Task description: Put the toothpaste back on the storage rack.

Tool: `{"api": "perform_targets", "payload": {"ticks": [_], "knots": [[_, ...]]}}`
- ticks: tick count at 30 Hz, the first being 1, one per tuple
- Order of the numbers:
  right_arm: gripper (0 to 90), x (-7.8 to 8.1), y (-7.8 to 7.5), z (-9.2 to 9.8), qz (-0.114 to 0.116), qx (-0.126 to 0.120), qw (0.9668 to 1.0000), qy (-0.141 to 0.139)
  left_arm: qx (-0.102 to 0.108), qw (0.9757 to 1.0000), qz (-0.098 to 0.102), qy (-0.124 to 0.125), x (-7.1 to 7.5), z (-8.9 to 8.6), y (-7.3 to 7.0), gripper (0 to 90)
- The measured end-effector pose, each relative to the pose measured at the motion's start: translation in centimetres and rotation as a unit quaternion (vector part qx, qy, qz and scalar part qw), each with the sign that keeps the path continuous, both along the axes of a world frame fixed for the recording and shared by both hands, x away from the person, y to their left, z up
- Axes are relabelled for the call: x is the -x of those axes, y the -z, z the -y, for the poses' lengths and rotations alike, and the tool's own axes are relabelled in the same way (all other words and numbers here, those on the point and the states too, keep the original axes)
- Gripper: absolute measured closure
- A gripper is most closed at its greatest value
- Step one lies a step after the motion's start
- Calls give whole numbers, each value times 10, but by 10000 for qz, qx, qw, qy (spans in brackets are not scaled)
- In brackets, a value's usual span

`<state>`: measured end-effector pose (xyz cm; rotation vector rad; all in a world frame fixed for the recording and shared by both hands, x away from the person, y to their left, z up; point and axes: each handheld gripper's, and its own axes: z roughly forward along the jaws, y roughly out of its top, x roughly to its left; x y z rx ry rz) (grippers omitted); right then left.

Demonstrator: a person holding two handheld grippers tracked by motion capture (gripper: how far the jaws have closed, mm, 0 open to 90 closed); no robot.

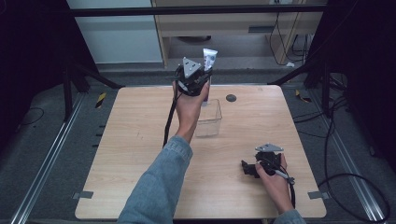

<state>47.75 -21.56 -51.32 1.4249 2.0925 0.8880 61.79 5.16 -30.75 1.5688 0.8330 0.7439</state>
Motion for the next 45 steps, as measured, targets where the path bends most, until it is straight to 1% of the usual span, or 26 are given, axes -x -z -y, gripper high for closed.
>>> {"api": "perform_targets", "payload": {"ticks": [1,2,4,5,6,7,8,10,13,14,17,19,20,21,22,23,26,28,29,33,35,37,38,40,43,45], "knots": [[5,0,0,0,4,18,10000,-14,-30,10000,-26,44,-1,2,4,764],[5,0,0,0,4,18,10000,-14,-30,10000,-26,44,-1,2,4,764],[5,0,0,0,4,9,10000,-17,-62,9999,-65,52,-2,3,10,764],[5,0,-1,-1,-42,-68,10000,13,-39,9999,-98,85,-2,4,12,764],[5,0,-1,-1,-43,-68,10000,13,-29,9999,-120,103,-2,4,14,764],[5,0,0,0,6,7,10000,-22,-40,9998,-137,119,-2,5,16,764],[5,0,-1,-1,-36,-61,10000,9,-68,9998,-146,124,-2,5,19,764],[5,0,-1,0,-38,-38,10000,-13,-93,9997,-184,125,-3,6,25,764],[5,0,-1,0,-40,-35,10000,-18,-83,9996,-217,144,-3,6,28,764],[5,0,-1,0,-40,-35,10000,-17,-110,9994,-252,187,-4,7,31,764],[5,0,-1,0,-36,-32,10000,-18,-162,9993,-267,182,-5,7,35,764],[5,0,-1,0,-38,-33,10000,-20,-141,9993,-304,145,-6,6,38,764],[5,0,-1,0,-38,-33,10000,-20,-123,9992,-359,146,-8,4,40,763],[5,0,-1,0,-40,-36,10000,-18,-123,9992,-359,146,-8,4,40,763],[5,0,-1,0,-41,-36,10000,-18,-168,9990,-386,146,-9,4,43,763],[5,0,-1,0,-41,-36,10000,-17,-168,9990,-386,146,-9,4,43,763],[5,1,-1,0,-46,-39,10000,-16,-207,9986,-466,159,-9,2,50,763],[5,0,-1,0,-45,-39,10000,-13,-204,9985,-480,153,-10,2,51,763],[5,0,-1,0,-45,-40,10000,-13,-234,9983,-514,162,-10,1,53,762],[5,0,-1,0,-45,-37,10000,-16,-283,9981,-521,177,-10,1,56,761],[5,0,-1,0,-45,-38,10000,-15,-428,9977,-491,212,-10,2,57,761],[5,0,-1,0,-37,-33,10000,-19,-462,9975,-489,236,-10,2,58,760],[5,0,-1,0,-37,-33,10000,-21,-502,9969,-543,271,-10,2,59,760],[5,0,-1,0,-37,-34,10000,-19,-518,9968,-545,268,-10,2,60,760],[5,0,-1,-1,-39,-56,10000,-4,-504,9963,-638,264,-9,2,65,760],[5,0,-1,-1,-39,-57,10000,-4,-533,9963,-621,271,-8,2,66,759]]}}
